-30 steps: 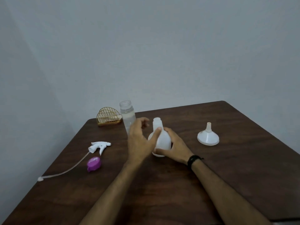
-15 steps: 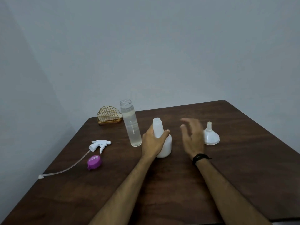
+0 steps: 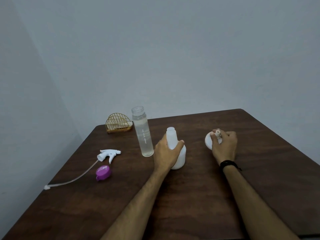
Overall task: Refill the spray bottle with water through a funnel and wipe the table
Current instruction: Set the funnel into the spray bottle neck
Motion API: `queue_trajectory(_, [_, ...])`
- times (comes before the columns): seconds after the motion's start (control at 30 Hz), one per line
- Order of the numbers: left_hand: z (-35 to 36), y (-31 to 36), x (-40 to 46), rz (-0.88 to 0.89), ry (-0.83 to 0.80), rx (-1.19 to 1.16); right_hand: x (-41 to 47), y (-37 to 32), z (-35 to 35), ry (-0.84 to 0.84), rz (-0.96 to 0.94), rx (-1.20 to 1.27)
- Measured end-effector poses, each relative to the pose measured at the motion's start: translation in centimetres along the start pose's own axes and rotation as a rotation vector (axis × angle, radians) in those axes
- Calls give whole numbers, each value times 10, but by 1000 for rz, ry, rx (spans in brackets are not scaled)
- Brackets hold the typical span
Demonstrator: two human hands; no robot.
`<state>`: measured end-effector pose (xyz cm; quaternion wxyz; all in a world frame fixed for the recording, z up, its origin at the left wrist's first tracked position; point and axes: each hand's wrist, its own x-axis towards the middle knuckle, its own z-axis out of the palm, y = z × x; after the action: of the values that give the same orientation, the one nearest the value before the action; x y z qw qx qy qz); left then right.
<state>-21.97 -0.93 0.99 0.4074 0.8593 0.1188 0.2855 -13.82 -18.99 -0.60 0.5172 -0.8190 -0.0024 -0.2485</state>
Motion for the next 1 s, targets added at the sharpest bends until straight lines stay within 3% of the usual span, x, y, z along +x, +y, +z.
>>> queue_trajectory(0.07, [1, -1, 0, 9, 8, 7, -3, -14, -4, 8, 57, 235])
queue_trajectory(0.2, [3, -3, -1, 26, 45, 4, -11, -40, -12, -130, 379, 866])
queue_trajectory(0.33, [3, -4, -1, 43, 58, 13, -19, -48, -8, -296, 468, 1058])
queue_trajectory(0.57, [4, -6, 0, 74, 80, 4, -24, -85, 10, -465, 344, 1085])
queue_trajectory(0.77, [4, -7, 1, 108, 72, 7, -23, -118, 20, -473, 41, 815])
queue_trajectory(1.0, [2, -6, 0, 104, 54, -53, -25, -113, 32, -429, -81, 603])
